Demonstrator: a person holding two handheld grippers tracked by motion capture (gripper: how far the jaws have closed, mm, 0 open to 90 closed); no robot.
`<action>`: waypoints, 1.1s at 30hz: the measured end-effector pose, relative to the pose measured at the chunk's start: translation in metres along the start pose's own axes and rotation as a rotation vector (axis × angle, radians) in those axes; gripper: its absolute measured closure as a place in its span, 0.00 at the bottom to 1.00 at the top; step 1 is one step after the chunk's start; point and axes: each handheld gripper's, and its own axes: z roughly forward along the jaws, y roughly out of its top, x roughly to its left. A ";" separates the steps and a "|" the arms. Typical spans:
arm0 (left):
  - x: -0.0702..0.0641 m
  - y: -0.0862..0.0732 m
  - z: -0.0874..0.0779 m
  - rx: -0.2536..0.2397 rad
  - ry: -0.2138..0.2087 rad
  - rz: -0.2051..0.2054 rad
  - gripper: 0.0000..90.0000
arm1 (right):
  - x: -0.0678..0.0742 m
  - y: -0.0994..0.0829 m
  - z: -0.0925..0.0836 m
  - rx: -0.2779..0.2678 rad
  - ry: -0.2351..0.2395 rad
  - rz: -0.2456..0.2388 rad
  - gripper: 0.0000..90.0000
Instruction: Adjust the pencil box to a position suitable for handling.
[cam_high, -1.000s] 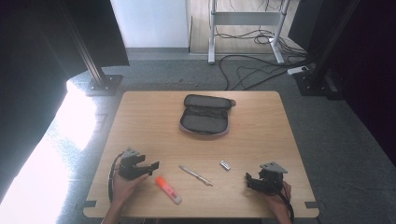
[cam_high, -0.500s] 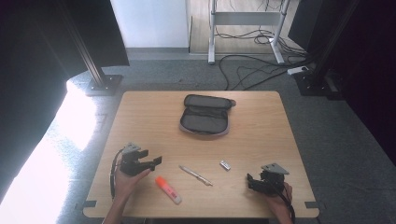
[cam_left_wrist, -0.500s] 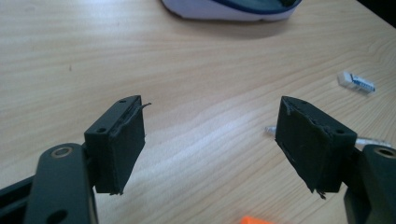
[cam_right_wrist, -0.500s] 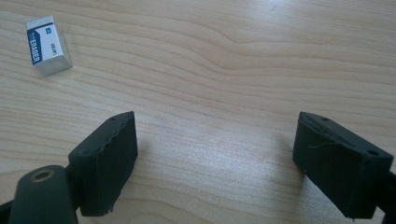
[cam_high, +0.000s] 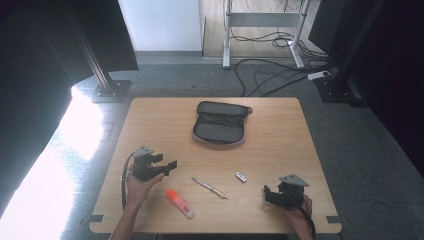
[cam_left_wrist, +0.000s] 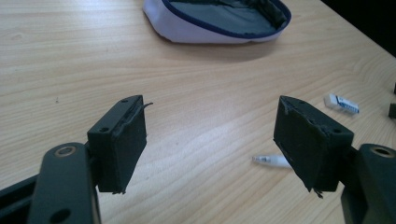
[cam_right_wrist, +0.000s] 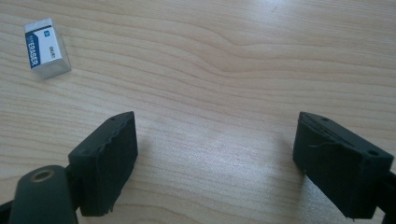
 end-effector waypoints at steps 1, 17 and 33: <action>0.000 0.002 0.002 0.003 0.001 0.000 0.30 | 0.000 0.000 0.000 0.000 0.002 -0.004 0.15; 0.009 0.034 0.030 0.024 0.013 -0.013 0.31 | 0.000 0.000 0.000 0.000 0.006 -0.007 0.16; 0.011 0.057 0.059 0.041 0.047 0.027 0.29 | -0.001 0.001 0.001 0.002 0.033 -0.034 0.15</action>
